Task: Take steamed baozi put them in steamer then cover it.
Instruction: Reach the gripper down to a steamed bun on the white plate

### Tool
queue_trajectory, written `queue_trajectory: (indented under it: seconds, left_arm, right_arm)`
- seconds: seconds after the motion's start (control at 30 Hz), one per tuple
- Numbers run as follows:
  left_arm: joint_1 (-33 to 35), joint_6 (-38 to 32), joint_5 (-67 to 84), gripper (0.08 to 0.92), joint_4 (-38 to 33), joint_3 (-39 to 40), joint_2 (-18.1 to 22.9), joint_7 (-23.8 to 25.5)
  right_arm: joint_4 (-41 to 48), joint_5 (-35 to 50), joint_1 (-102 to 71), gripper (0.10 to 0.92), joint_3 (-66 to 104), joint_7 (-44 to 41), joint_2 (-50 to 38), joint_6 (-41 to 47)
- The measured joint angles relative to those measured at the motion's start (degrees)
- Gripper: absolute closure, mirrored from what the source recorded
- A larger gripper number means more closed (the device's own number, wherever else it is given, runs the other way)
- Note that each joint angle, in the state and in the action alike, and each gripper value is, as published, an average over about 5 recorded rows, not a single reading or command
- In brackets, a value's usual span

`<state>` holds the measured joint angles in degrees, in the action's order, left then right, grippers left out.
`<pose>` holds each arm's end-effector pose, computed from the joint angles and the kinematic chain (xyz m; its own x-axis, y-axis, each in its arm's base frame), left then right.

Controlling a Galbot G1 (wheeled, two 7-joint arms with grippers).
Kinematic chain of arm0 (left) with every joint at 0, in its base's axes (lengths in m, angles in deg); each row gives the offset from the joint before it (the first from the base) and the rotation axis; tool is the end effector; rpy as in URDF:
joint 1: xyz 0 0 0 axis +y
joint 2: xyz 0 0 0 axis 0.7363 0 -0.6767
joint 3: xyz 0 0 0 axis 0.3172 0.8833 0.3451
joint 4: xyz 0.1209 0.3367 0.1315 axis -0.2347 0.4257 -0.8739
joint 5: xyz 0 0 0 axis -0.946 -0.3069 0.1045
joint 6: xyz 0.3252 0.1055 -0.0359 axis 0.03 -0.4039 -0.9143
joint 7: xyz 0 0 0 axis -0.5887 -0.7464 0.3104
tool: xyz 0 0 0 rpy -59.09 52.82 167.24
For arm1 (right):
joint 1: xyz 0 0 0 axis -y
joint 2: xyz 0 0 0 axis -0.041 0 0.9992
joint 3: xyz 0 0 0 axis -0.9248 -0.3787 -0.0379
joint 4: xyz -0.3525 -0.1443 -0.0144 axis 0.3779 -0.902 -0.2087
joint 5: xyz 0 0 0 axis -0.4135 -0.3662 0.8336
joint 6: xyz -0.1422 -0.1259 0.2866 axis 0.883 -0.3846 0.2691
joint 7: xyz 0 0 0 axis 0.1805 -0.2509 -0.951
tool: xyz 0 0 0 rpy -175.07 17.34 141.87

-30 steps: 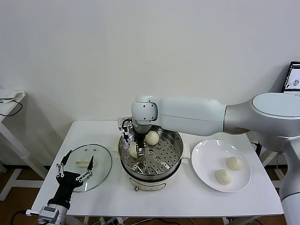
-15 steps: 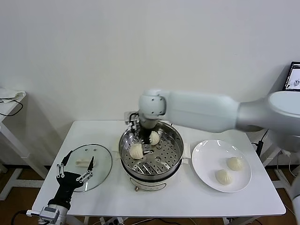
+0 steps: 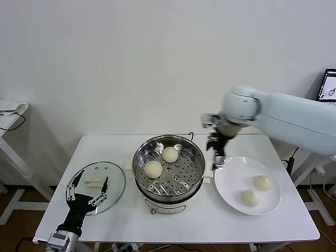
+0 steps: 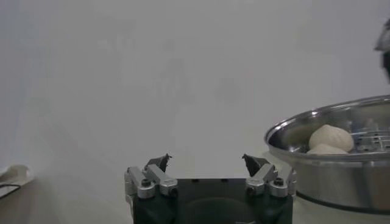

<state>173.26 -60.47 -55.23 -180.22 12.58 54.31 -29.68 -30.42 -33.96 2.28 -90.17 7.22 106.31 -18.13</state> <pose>0.1206 0.0869 -0.3167 -0.9935 0.1142 -0.0036 0.1080 0.9490 0.2964 0.4999 -0.0841 -0.0377 -0.0830 -0.1262 0.9885 -0.9939 -0.0617 -0.0913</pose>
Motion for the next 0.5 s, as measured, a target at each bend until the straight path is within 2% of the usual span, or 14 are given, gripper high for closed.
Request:
queue_trajectory:
  seconds: [0.23, 0.5]
  left_arm:
    - [0.4, -0.2, -0.4, 0.177, -0.2, 0.2, 0.4, 0.0]
    - [0.4, -0.3, -0.8, 0.177, -0.3, 0.6, 0.7, -0.2]
  right_arm:
    - [0.9, -8.7, -9.6, 0.203, 7.0, -2.5, -6.2, -6.5]
    - [3.0, -17.2, -22.9, 0.203, 16.5, -3.1, -8.7, -10.6]
